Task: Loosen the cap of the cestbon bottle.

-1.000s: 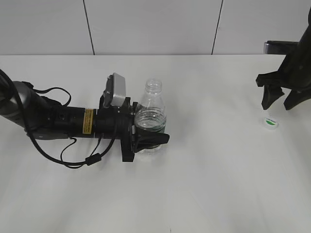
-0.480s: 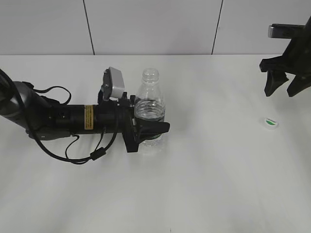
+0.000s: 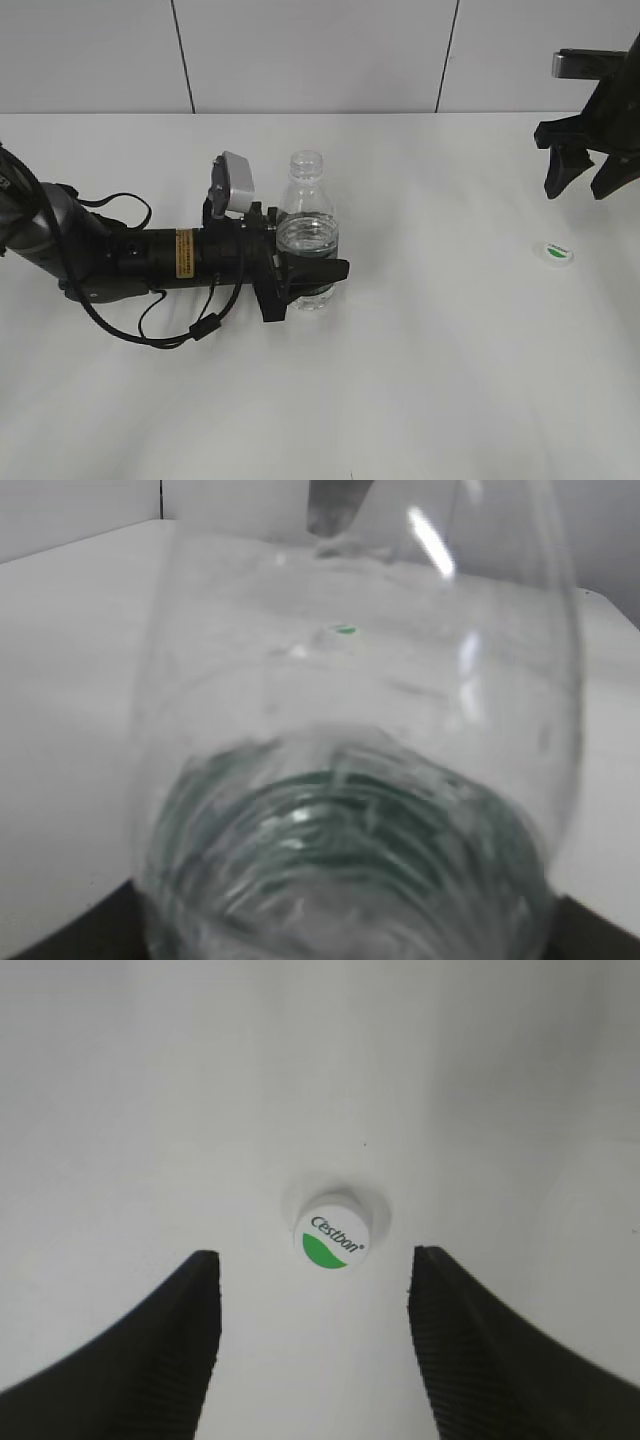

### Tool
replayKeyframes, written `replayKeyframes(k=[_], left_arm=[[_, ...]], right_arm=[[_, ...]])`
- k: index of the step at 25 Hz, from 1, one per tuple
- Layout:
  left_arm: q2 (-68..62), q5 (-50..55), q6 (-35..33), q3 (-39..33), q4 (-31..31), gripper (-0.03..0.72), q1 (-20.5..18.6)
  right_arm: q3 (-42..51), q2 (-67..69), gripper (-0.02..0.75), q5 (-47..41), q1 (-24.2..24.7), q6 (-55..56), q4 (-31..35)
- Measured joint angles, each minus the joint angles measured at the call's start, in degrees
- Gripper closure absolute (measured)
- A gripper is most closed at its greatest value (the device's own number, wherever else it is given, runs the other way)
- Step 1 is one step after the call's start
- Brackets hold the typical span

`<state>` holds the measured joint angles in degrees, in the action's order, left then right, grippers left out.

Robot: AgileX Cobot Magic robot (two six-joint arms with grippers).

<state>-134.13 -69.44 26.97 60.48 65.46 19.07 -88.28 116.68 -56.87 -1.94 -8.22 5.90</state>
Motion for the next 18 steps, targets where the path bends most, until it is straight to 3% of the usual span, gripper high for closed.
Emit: replayKeyframes(k=[18], left_arm=[[-0.02, -0.06, 0.05, 0.0, -0.15, 0.28, 0.0]], right_arm=[[0.0, 0.0, 0.28, 0.58, 0.0, 0.02, -0.05]])
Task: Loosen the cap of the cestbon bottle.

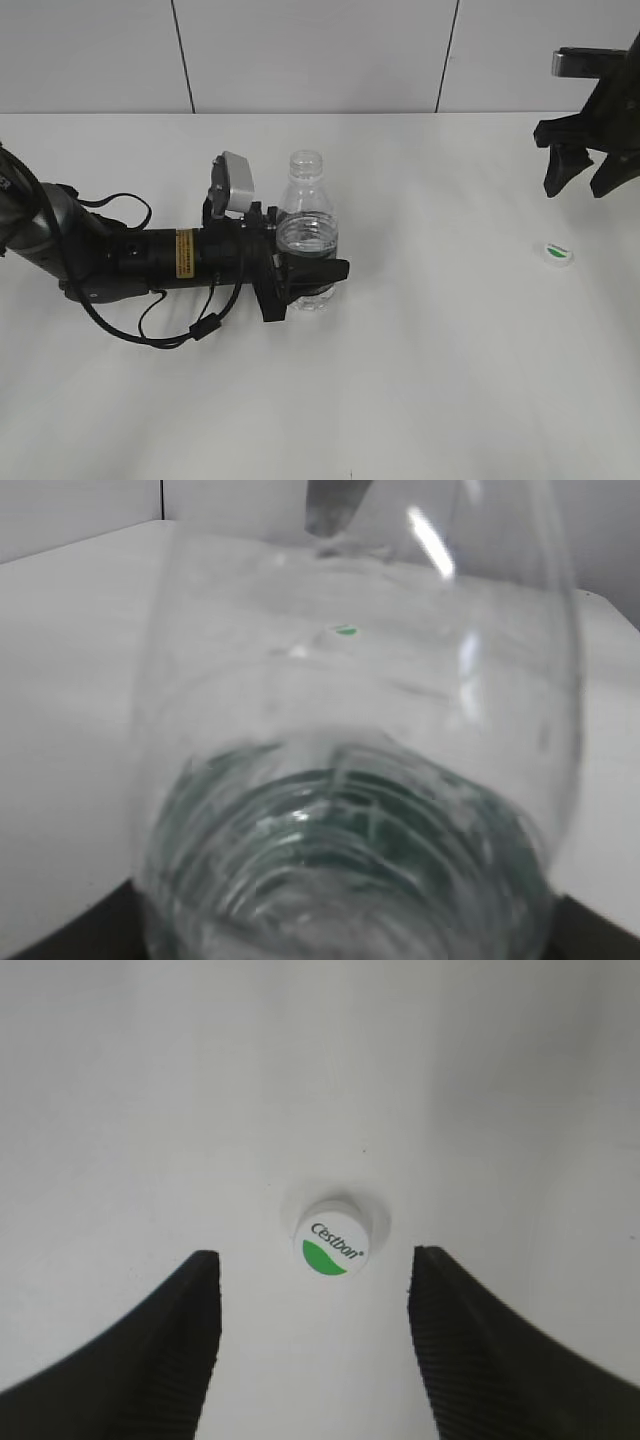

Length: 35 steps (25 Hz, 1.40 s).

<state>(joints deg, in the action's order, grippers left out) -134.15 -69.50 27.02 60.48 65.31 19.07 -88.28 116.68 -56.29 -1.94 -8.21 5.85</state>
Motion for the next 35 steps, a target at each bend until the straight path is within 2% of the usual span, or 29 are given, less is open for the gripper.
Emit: replayKeyframes(k=[6, 9, 14, 29, 35], left_arm=[[-0.24, 0.16, 0.0, 0.0, 0.17, 0.181, 0.05], [-0.49, 0.16, 0.11, 0.0, 0.12, 0.163, 0.09], [-0.49, 0.16, 2.81, 0.0, 0.17, 0.157, 0.09], [4.59, 0.22, 4.95, 0.0, 2.86, 0.155, 0.09], [7.78, 0.22, 8.98, 0.0, 3.04, 0.155, 0.09]], right_arm=[[0.0, 0.0, 0.28, 1.11, 0.0, 0.0, 0.0], [0.0, 0.0, 0.28, 1.22, 0.0, 0.0, 0.0], [0.0, 0.0, 0.28, 1.28, 0.0, 0.0, 0.0], [0.0, 0.0, 0.28, 1.66, 0.0, -0.02, 0.0], [0.0, -0.05, 0.28, 1.55, 0.0, 0.03, 0.0]])
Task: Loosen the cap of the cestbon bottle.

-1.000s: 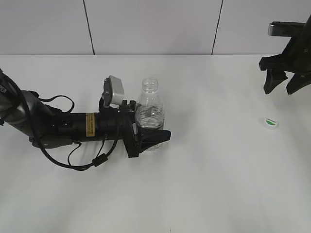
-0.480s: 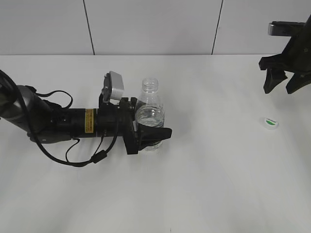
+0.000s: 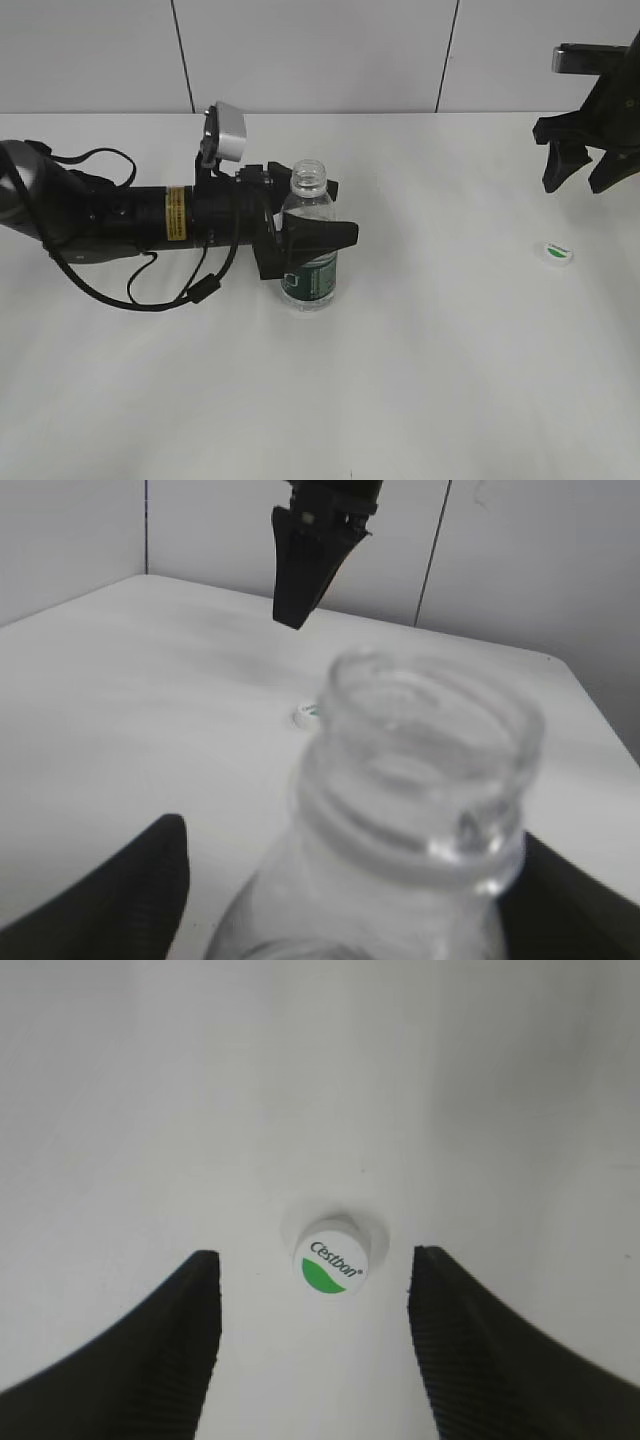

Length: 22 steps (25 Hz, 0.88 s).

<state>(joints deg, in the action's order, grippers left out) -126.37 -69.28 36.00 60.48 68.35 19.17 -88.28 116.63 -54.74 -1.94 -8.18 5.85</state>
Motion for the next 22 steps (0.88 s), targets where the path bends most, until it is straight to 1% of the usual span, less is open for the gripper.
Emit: replayKeyframes(k=[9, 17, 20, 22], left_arm=[[6.1, 0.01, 4.98, 0.0, -0.06, 0.155, 0.0], [11.01, 0.0, 10.45, 0.0, -0.17, 0.155, 0.0], [13.14, -0.13, 13.54, 0.0, -0.97, 0.155, -0.85], [14.41, 0.12, 16.29, 0.0, -1.63, 0.155, -2.4]], right_arm=[[-1.08, -2.68, 0.28, -1.12, 0.02, -0.08, 0.0], [-5.93, -3.86, 0.28, -6.32, 0.02, -0.04, 0.0], [-7.73, -3.86, 0.28, -8.6, 0.02, -0.04, 0.05], [-8.22, -3.86, 0.28, -9.7, 0.02, -0.04, 0.11]])
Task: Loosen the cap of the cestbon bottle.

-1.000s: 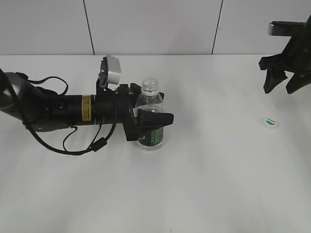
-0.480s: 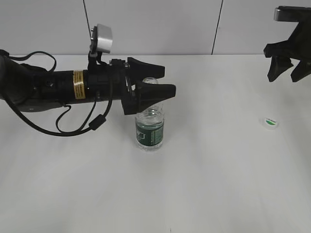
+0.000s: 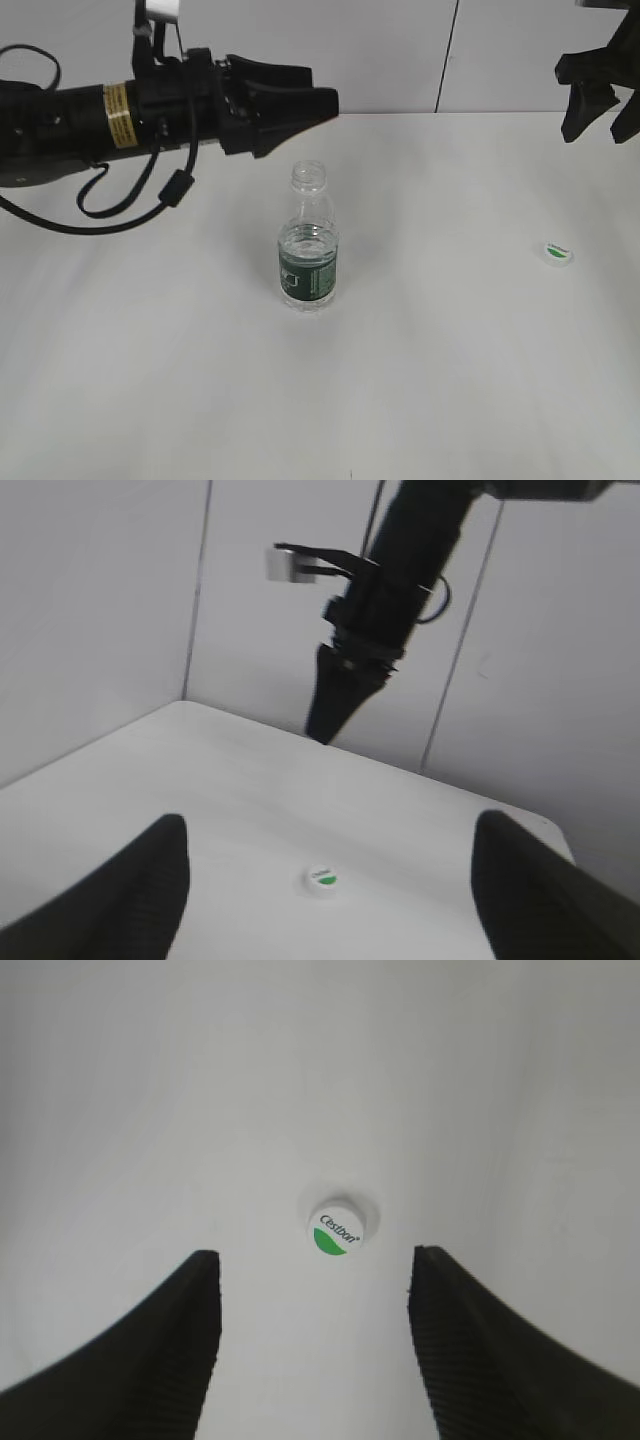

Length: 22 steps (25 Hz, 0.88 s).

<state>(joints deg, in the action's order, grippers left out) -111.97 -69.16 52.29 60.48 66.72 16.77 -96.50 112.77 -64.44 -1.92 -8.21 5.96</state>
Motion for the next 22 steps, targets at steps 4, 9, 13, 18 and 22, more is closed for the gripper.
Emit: replayKeyframes(k=[4, 9, 13, 18, 22], left_arm=[[2.78, 8.28, 2.08, 0.0, -0.97, 0.155, -4.34], [4.33, 27.16, 7.59, -0.05, -1.24, 0.155, -9.28], [4.61, 33.53, 12.71, -0.05, -1.3, 0.155, -12.73], [5.59, 46.84, 16.72, -0.05, -1.25, 0.155, -13.66], [7.41, 59.36, 17.03, -0.05, -1.25, 0.155, -13.85]], right_arm=[[-0.31, 0.0, 0.28, -1.5, 0.0, -0.06, 0.04], [-0.31, 0.0, 0.28, -4.23, 0.0, -0.01, 0.04], [-0.31, 0.0, 0.28, -4.84, 0.0, -0.01, 0.04], [-0.43, 0.0, 0.281, -5.07, 0.0, -0.01, 0.04], [-0.72, 0.0, 0.281, -5.19, 0.0, -0.01, 0.04]])
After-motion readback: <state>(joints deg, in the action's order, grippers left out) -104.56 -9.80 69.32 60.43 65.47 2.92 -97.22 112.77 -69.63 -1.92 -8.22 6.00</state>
